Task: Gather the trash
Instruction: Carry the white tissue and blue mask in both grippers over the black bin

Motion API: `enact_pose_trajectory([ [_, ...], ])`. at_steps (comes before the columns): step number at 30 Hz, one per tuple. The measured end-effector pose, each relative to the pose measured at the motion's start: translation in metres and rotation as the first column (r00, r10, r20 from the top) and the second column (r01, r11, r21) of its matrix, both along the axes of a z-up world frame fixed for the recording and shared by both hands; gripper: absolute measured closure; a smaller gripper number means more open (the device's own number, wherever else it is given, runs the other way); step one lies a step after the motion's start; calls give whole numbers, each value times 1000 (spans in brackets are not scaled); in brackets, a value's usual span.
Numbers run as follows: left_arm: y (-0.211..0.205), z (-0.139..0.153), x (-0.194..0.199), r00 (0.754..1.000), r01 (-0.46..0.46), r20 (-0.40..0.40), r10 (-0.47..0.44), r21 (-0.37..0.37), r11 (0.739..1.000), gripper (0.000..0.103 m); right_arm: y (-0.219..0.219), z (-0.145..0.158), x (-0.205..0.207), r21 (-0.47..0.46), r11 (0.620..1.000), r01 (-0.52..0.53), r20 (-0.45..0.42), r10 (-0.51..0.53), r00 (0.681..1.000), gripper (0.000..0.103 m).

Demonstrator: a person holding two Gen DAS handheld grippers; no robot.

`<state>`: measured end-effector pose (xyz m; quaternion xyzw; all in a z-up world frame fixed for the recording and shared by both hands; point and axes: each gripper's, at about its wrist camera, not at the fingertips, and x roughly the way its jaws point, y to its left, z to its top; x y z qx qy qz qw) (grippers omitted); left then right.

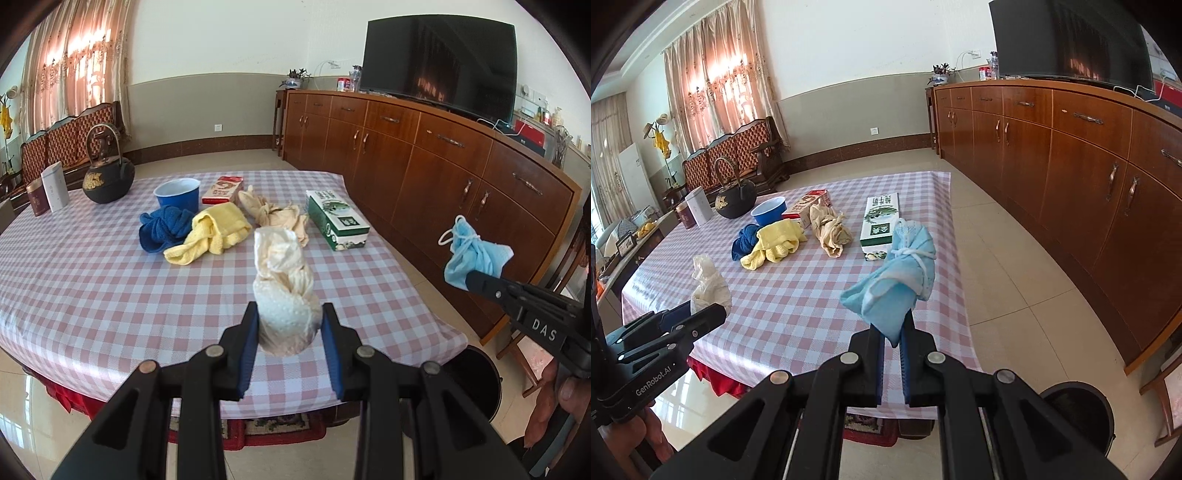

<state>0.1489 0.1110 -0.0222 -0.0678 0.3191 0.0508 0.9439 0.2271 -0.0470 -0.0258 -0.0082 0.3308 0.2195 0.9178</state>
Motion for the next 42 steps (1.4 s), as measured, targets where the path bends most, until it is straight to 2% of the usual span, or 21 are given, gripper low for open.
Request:
enact_pose_trajectory([
  [12,-50,8,3,994,102,30,-102,10,995,69,-71,0,-17,-22,994,103,14,-103,995,95],
  [24,-112,1,13,970,241,30,-241,4,970,69,-136,-1,-32,-34,974,223,9,-223,975,95],
  [31,-146,-1,18,948,318,28,-318,6,948,69,-173,-4,-40,-48,957,285,1,-285,959,95],
  [42,-207,-24,34,894,449,-25,-448,16,894,70,-233,-26,-44,-70,927,367,-43,-371,928,95],
])
